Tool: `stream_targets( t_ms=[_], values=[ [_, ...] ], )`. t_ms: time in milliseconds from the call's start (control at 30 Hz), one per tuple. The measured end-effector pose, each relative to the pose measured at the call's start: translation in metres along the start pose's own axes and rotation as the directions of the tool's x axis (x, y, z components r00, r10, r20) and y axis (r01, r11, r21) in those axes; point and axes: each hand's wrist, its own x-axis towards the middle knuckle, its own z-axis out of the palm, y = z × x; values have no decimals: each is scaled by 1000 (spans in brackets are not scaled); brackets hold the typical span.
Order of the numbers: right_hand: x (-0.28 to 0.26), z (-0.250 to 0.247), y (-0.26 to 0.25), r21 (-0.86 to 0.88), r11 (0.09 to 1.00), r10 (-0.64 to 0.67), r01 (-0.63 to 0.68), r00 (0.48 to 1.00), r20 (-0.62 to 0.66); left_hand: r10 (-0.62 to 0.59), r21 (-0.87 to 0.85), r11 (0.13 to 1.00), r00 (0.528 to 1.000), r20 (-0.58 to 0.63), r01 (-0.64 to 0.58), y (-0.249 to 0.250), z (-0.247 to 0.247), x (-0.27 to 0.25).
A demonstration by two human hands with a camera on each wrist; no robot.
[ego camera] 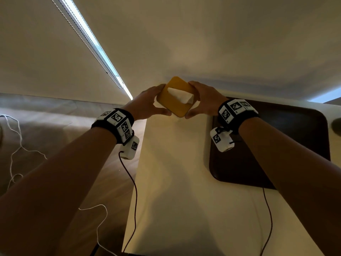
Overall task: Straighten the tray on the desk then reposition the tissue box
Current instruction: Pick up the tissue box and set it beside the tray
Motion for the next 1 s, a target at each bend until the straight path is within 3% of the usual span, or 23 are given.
stream_targets(
  t_ms=[267,400,466,533,666,800,1000],
  values=[
    [-6,2,10,58,996,69,-67,997,-36,29,25,999,999,41,-30,-9,-4,5],
    [-24,31,12,276,938,257,-211,956,-144,41,2,999,996,76,-41,-14,-8,11],
    [-35,54,5,407,879,327,-250,936,-131,62,-10,998,992,111,-61,-14,-11,14],
    [-38,78,-6,513,829,323,-223,939,-114,63,-16,998,986,157,-61,-11,-14,18],
    [-32,106,-21,609,776,351,-162,914,-203,93,-15,996,983,160,-92,-8,-16,24],
    [-30,102,-21,578,808,327,-115,904,-276,111,-93,991,988,108,-101,-12,-11,17],
    [-31,75,-3,547,837,187,-20,950,-251,111,-228,966,993,-42,-118,-15,8,-4]
  ],
)
